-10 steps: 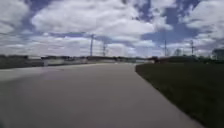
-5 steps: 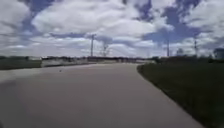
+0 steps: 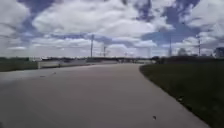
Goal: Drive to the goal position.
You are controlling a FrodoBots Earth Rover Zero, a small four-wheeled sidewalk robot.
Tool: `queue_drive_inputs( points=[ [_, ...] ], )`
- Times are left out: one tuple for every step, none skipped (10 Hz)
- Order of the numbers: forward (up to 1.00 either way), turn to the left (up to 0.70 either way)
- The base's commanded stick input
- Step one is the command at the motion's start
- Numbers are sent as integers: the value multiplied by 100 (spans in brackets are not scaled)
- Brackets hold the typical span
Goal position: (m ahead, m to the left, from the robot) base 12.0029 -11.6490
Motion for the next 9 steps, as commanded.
queue_drive_inputs(
  points=[
    [100,-18],
    [100,0],
    [100,0],
    [100,0],
    [100,0],
    [100,-6],
    [100,-23],
    [100,-5],
    [100,0]
  ],
)
